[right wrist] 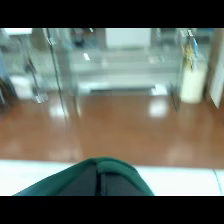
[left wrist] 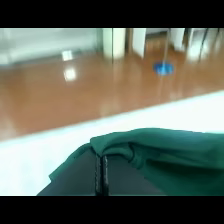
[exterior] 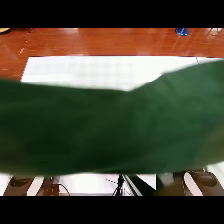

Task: Fold the shirts.

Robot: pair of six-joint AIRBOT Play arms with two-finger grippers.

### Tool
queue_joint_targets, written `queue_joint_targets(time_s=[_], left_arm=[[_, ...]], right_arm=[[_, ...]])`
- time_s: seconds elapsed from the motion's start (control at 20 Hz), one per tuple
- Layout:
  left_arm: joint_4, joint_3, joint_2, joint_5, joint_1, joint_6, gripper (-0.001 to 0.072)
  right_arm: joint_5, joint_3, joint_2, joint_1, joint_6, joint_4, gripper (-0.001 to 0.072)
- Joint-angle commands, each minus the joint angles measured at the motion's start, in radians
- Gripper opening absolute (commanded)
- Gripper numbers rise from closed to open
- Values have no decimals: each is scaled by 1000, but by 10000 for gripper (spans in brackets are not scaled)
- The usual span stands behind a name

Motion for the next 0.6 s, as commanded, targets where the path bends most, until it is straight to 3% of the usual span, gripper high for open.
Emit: queue_joint_targets(time_s=[0.0, 0.1, 0.25, 0.55], left_arm=[[3, -60, 1, -165, 0, -44, 15], [3, -175, -13, -164, 0, -42, 15], [3, -407, -60, -111, 0, 17, 15], [2, -790, -280, 242, -2, 130, 16]], right_arm=[[241, 27, -71, 0, -73, -37, 36], [329, 27, -187, 0, -118, -36, 36], [288, 27, -399, 0, -142, -28, 36], [111, 27, -819, 6, -146, 153, 37]])
